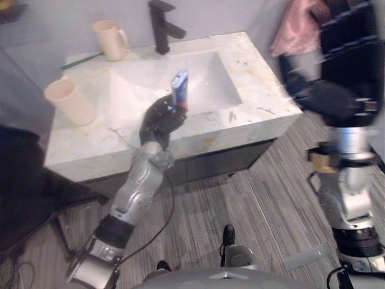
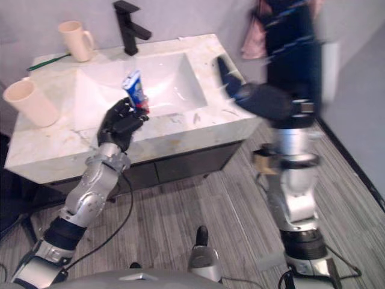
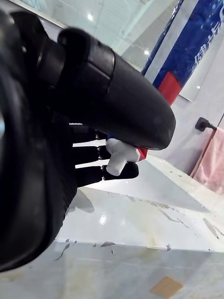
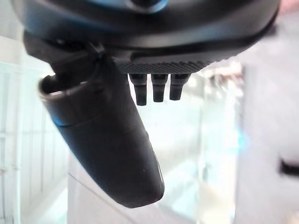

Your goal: Organize the bathroom.

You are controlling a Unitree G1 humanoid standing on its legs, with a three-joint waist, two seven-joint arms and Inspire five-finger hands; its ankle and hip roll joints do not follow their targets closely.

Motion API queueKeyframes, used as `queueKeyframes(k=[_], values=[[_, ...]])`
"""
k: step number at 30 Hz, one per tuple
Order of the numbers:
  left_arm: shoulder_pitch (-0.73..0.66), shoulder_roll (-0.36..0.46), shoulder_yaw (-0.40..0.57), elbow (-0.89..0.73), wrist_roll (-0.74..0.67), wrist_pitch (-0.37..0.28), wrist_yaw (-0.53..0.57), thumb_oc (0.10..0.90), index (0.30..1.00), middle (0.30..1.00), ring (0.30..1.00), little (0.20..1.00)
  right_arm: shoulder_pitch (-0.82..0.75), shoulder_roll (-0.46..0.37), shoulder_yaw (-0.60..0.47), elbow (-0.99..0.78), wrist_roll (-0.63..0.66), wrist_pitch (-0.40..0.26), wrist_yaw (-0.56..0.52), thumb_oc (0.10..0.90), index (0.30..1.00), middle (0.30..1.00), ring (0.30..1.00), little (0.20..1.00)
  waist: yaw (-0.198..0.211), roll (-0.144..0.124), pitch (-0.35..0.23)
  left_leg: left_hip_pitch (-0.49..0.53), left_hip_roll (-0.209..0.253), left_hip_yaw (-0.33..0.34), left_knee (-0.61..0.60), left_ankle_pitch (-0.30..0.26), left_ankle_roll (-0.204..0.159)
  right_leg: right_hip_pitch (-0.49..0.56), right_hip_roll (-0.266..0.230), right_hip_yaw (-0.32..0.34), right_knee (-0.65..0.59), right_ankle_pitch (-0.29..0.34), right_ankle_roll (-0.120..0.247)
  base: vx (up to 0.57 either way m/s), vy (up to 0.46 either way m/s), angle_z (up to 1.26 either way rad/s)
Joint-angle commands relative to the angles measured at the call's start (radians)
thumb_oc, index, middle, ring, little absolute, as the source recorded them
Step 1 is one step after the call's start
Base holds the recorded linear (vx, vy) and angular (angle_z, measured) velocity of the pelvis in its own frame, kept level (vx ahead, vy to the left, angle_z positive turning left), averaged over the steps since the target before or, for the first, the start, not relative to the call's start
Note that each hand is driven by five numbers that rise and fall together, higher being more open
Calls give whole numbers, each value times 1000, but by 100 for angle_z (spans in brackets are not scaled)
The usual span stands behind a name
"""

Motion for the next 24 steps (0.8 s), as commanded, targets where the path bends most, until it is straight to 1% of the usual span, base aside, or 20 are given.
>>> queueKeyframes(k=[1,5,8,9,13,15,19,22,24], values=[[-124,32,23,-150,52,-84,-84,400,300,300,300,300,-91,-43,-9,5,-20,17,62,800,900,900,900,900,41,-31,-62,-33,-103,-33,27,-45,80,86,18,16,11,-180,88,0,-17,29],[-89,49,10,-153,74,-96,-131,400,300,300,300,300,-59,-19,37,54,9,45,127,800,900,900,900,900,70,-38,-56,-27,-104,-47,13,-47,84,82,5,-9,24,-178,97,9,-12,35],[-74,59,17,-153,88,-101,-151,400,300,300,300,300,-37,-14,43,73,13,58,162,800,900,900,900,900,78,-41,-59,-25,-105,-55,10,-50,85,83,2,-13,25,-178,100,33,-1,16],[-68,62,17,-154,91,-102,-163,400,300,300,300,300,-28,-10,51,83,20,53,169,800,900,900,900,900,81,-42,-60,-25,-106,-58,9,-50,86,82,1,-14,25,-177,101,48,2,13],[-62,60,11,-145,90,-94,-172,400,300,300,300,300,-22,19,73,101,0,31,172,800,900,900,900,900,90,-44,-62,-21,-103,-54,6,-54,87,85,-3,-24,28,-178,103,31,-5,3],[-61,62,9,-138,87,-93,-172,400,300,300,300,300,-25,21,78,101,-21,25,166,800,900,900,900,900,92,-46,-62,-20,-104,-54,6,-55,88,87,-1,-26,29,-181,103,16,-6,-1],[-53,63,-1,-120,74,-96,-178,400,300,300,300,300,-47,19,94,100,-20,12,153,800,900,900,900,900,99,-48,-65,-16,-104,-54,9,-59,90,96,3,-27,27,-187,99,31,-10,0],[-51,64,-10,-118,78,-90,-178,400,300,300,300,300,-64,21,105,96,-15,20,155,800,900,900,900,900,105,-49,-65,-15,-104,-55,11,-60,89,99,4,-29,24,-188,99,0,0,0],[-50,64,-12,-113,85,-73,-187,400,300,300,300,300,-79,14,114,99,-36,28,152,800,900,900,900,900,110,-51,-66,-16,-104,-58,12,-59,88,103,6,-31,22,-189,97,0,0,0]])
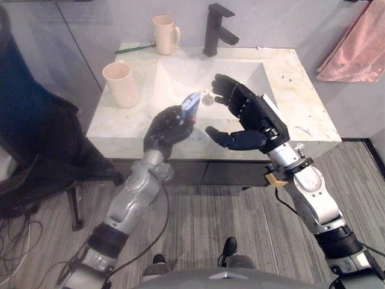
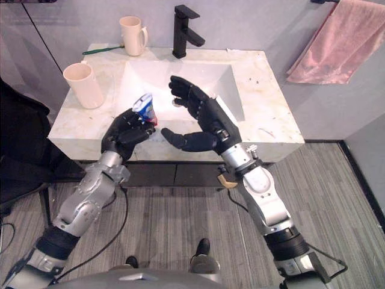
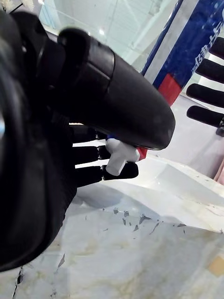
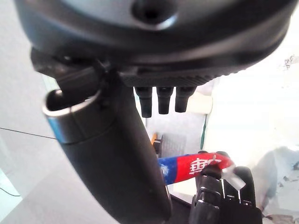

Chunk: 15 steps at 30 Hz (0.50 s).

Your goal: Organize the bathroom.

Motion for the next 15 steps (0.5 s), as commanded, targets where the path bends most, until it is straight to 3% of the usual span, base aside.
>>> queueKeyframes(k=[1,15], values=[[-125,-9,-14,-81,51,-82,-56,400,300,300,300,300,-136,-6,-8,-49,14,-99,-18,800,900,900,900,900,13,-8,-68,-14,-102,12,11,-69,83,54,21,18,21,-189,96,0,0,0],[-112,-10,-32,-47,33,-37,-95,400,300,300,300,300,-223,-22,35,-50,19,-30,13,800,900,900,900,900,37,-11,-80,-15,-99,-3,7,-61,75,71,27,2,9,-190,92,4,-2,0]])
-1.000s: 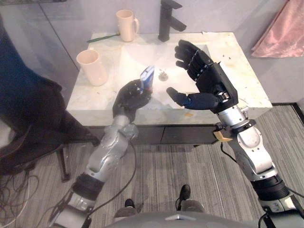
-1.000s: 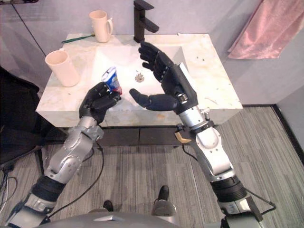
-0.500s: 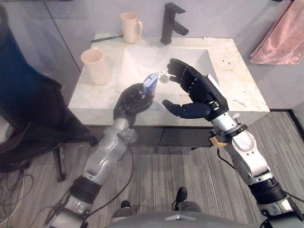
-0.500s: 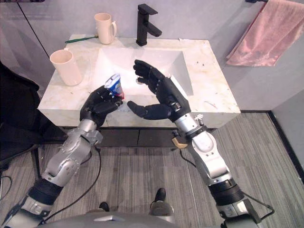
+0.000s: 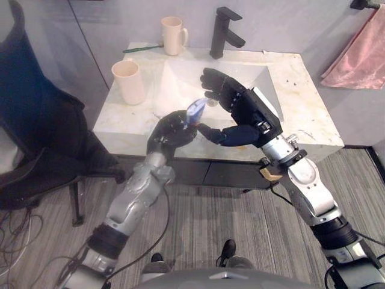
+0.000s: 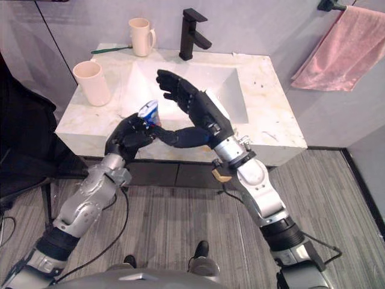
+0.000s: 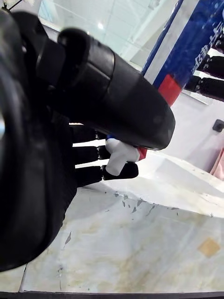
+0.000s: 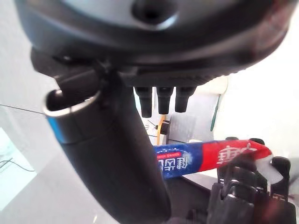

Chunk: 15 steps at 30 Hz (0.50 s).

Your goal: Organize the bathroom.

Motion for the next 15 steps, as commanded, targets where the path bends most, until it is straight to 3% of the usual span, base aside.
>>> queueKeyframes(k=[1,4,5,8,9,10,13,15], values=[[-118,-12,-25,-49,35,-88,-58,400,300,300,300,300,-140,-19,-11,-50,22,-56,1,800,900,900,900,900,-1,3,-74,-13,-99,7,7,-69,75,72,26,4,9,-190,91,0,0,0],[-119,-10,-28,-51,37,-84,-53,400,300,300,300,300,-155,-18,-3,-51,26,-42,-4,800,900,900,900,900,3,1,-75,-12,-99,3,6,-69,75,73,26,1,9,-190,90,8,0,1],[-118,-9,-27,-51,36,-83,-52,400,300,300,300,300,-156,-18,-2,-54,27,-33,-3,717,775,775,775,775,4,1,-75,-13,-99,3,6,-68,75,74,26,1,9,-191,90,18,1,3],[-116,-9,-24,-55,39,-80,-51,400,300,300,300,300,-152,-17,1,-53,23,-20,8,649,674,674,674,674,5,1,-75,-14,-99,2,6,-68,76,74,26,2,9,-191,90,0,0,0],[-113,-9,-23,-58,39,-79,-51,400,300,300,300,300,-147,-18,1,-55,23,-15,15,649,674,674,674,674,4,1,-76,-14,-99,3,5,-67,76,74,26,1,9,-191,91,0,0,0],[-111,-10,-22,-60,42,-76,-51,400,300,300,300,300,-143,-19,3,-53,25,-13,18,598,596,596,596,596,4,0,-75,-13,-99,3,6,-67,76,74,26,1,10,-190,90,0,0,0],[-111,-7,-21,-60,41,-71,-53,400,300,300,300,300,-137,-20,6,-44,29,-16,28,547,521,521,521,521,4,-1,-75,-12,-99,4,6,-67,76,74,24,0,11,-190,92,0,0,0],[-113,-8,-22,-57,43,-70,-52,400,300,300,300,300,-138,-18,5,-41,30,-18,26,582,573,573,573,573,4,-1,-74,-12,-100,3,6,-67,77,75,24,-1,11,-189,92,0,0,0]])
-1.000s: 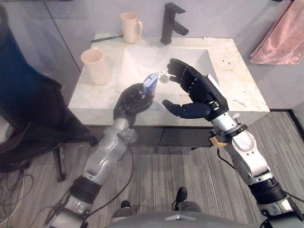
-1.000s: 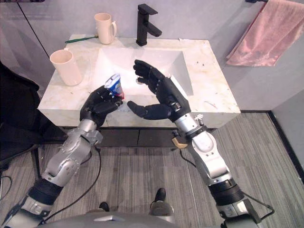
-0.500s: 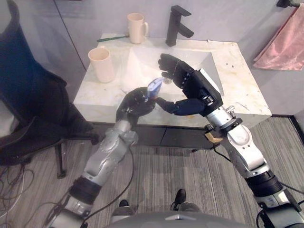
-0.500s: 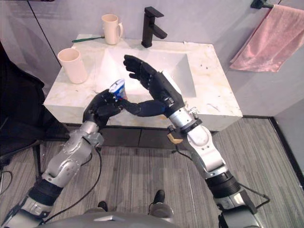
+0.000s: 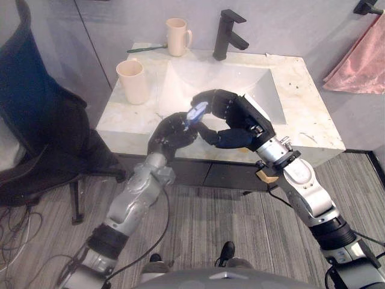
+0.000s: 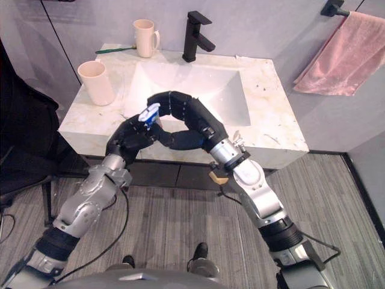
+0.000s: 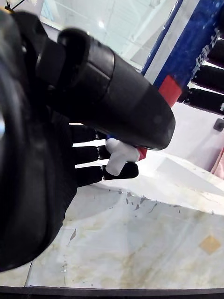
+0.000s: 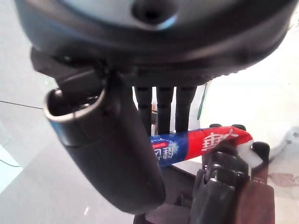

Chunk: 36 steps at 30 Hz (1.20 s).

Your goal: Organize the bathroom.

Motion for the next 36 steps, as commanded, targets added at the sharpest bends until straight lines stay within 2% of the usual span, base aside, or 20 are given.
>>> queueKeyframes(k=[1,2,4,6,8,9,19,20,21,22,23,24,25,28,29,33,36], values=[[-117,-14,-9,-57,36,-88,-25,400,300,300,300,300,-135,-18,-10,-45,41,-81,27,582,573,573,573,573,-7,6,-68,-10,-100,9,6,-68,77,73,25,2,11,-189,92,0,0,0],[-116,-14,-10,-55,37,-88,-25,400,300,300,300,300,-134,-17,-12,-44,41,-86,27,584,575,575,575,575,-7,6,-67,-10,-100,8,6,-68,78,73,25,2,12,-189,92,0,0,0],[-116,-14,-8,-53,41,-84,-24,400,300,300,300,300,-134,-15,-15,-49,38,-94,23,527,491,491,491,491,-8,5,-67,-9,-101,9,7,-69,78,74,25,3,11,-189,92,0,0,0],[-115,-15,-7,-51,48,-83,-23,400,300,300,300,300,-132,-16,-18,-54,36,-96,21,450,375,375,375,375,-9,5,-67,-9,-102,10,8,-68,79,74,24,4,12,-189,93,0,0,0],[-114,-13,-9,-53,49,-83,-18,400,300,300,300,300,-134,-17,-19,-57,38,-97,15,433,349,349,349,349,-9,6,-65,-9,-103,9,8,-68,79,74,25,5,13,-189,93,0,0,0],[-112,-12,-9,-51,52,-81,-16,400,300,300,300,300,-129,-17,-22,-58,38,-101,13,400,300,300,300,300,-10,6,-66,-7,-103,10,7,-69,79,73,25,5,13,-188,93,0,0,0],[-113,-14,-6,-33,91,-70,-2,400,300,300,300,300,-125,-19,-42,-45,16,-132,-11,400,300,300,300,300,-13,8,-68,-6,-103,13,5,-69,81,73,24,7,14,-187,95,0,0,0],[-111,-12,-5,-29,106,-70,3,502,453,453,453,453,-126,-22,-47,-43,12,-139,-20,400,300,300,300,300,-13,8,-68,-6,-103,14,5,-69,81,74,24,7,15,-187,95,0,0,0],[-110,-11,-4,-28,111,-70,4,502,453,453,453,453,-127,-23,-49,-42,9,-139,-25,400,300,300,300,300,-12,8,-68,-6,-103,14,4,-69,81,74,24,7,15,-187,96,-15,36,0],[-108,-7,1,-24,136,-65,13,555,533,533,533,533,-131,-29,-59,-39,-7,-145,-47,400,300,300,300,300,-10,8,-69,-7,-103,12,4,-68,81,75,23,6,15,-187,96,0,0,0],[-107,-7,1,-24,138,-64,15,585,578,578,578,578,-131,-29,-60,-39,-8,-144,-50,400,300,300,300,300,-10,8,-69,-7,-103,12,4,-68,81,75,23,6,15,-187,96,-18,35,0],[-101,-2,4,-21,143,-64,20,711,766,766,766,766,-133,-37,-69,-36,-10,-151,-68,400,300,300,300,300,-8,7,-68,-6,-105,11,5,-69,81,75,21,6,15,-187,96,-25,41,1],[-92,7,15,-19,161,-64,26,800,900,900,900,900,-136,-46,-85,-28,-25,-172,-104,400,300,300,300,300,-4,6,-68,-6,-105,8,4,-71,81,74,19,3,17,-187,98,-25,41,1],[-80,18,28,-23,182,-61,33,800,900,900,900,900,-141,-53,-102,-25,-34,-195,-143,400,300,300,300,300,1,6,-68,-7,-107,7,4,-72,82,73,14,0,21,-186,101,-26,54,3],[-59,31,45,-35,192,-61,41,800,900,900,900,900,-146,-59,-120,-32,-57,-228,-214,400,300,300,300,300,11,8,-66,-8,-110,0,5,-74,84,69,7,-2,28,-186,104,-28,80,2],[-32,40,63,-50,203,-71,34,800,900,900,900,900,-154,-59,-139,-31,-87,-268,-294,400,300,300,300,300,23,8,-63,-7,-116,-7,7,-78,89,63,-4,-6,42,-186,108,-23,68,4],[13,59,87,-95,237,-80,19,800,900,900,900,900,-186,-67,-173,-23,-160,-316,-432,400,300,300,300,300,54,12,-54,-9,-129,-29,9,-84,101,45,-27,-14,82,-189,116,-48,128,9]])
